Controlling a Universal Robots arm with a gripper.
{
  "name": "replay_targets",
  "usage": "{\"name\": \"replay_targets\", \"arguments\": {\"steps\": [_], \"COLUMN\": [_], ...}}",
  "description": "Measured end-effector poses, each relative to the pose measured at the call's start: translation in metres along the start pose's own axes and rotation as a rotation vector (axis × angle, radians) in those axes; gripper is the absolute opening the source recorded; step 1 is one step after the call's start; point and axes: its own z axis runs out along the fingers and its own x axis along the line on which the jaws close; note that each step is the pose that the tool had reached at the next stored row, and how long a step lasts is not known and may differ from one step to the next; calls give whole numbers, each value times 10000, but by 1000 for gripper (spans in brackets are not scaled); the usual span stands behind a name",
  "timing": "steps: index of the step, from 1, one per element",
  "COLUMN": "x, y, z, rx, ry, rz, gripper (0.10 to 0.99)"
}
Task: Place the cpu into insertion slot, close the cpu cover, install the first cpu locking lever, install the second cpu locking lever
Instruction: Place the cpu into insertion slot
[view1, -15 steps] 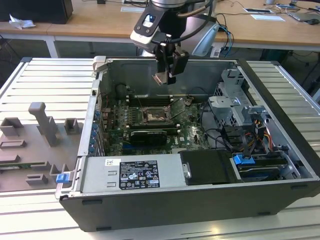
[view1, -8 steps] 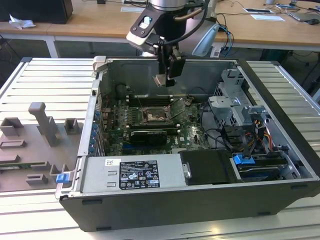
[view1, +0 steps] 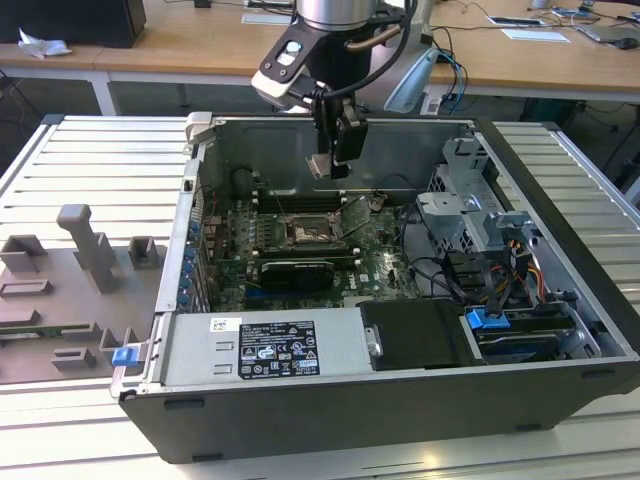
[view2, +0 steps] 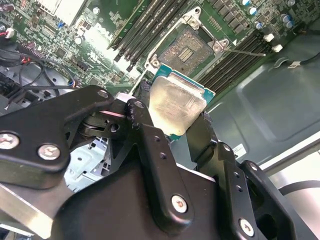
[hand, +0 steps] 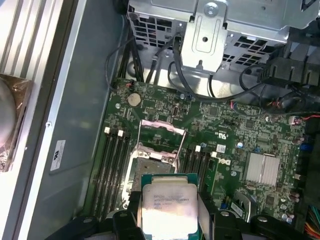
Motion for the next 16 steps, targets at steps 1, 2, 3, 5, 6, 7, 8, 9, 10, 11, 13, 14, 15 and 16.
{"name": "replay_targets", "arguments": {"steps": [1, 2, 3, 5, 6, 7, 8, 9, 10, 11, 13, 14, 15, 16], "x": [0, -1, -1, -1, -1, -1, -2, -2, -2, -2, -3, -3, -3, -3], "y": [0, -2, -2, -4, -5, -6, -7, -7, -8, -9, -10, -11, -12, -13], "z": [6, 18, 28, 53, 63, 71, 82, 91, 98, 109, 128, 137, 151, 160], "rx": [3, 7, 6, 6, 6, 6, 6, 7, 7, 7, 7, 7, 7, 7], "ry": [-14, -31, -31, -33, -33, -32, -33, -33, -33, -34, -33, -34, -34, -33], "rz": [-1, -2, -2, -3, -3, -3, -3, -3, -3, -3, -3, -3, -3, -3], "gripper": [533, 533, 533, 533, 533, 533, 533, 533, 533, 533, 533, 533, 533, 533]}}
